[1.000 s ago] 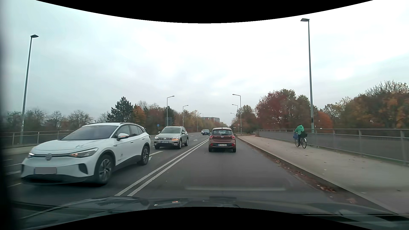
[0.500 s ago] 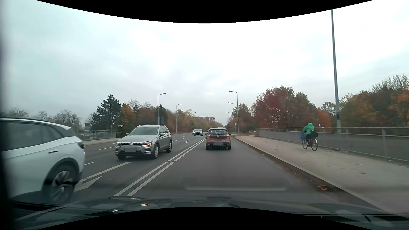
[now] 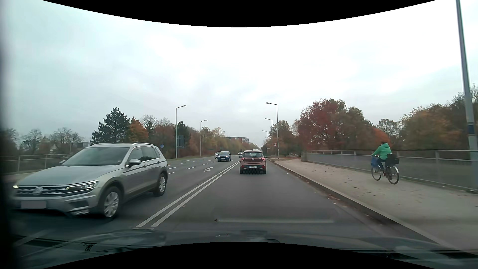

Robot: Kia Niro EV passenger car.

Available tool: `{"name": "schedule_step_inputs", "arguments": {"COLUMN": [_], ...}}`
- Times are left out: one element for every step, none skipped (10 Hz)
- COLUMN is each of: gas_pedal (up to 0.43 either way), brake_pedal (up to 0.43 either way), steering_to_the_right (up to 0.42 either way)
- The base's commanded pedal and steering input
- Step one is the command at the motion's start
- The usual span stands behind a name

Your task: Follow the waypoints while adhering to traffic rules and regulations

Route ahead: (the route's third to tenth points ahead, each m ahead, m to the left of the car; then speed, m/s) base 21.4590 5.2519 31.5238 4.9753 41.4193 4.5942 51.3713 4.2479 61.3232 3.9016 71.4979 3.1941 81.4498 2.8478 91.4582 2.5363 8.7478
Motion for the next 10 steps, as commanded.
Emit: {"name": "schedule_step_inputs", "arguments": {"gas_pedal": [0.248,0.248,0.248,0.248,0.248,0.248,0.248,0.248,0.248,0.248], "brake_pedal": [0.000,0.000,0.000,0.000,0.000,0.000,0.000,0.000,0.000,0.000], "steering_to_the_right": [0.003,0.003,0.002,0.001,0.000,-0.001,-0.001,-0.001,0.000,-0.001]}}
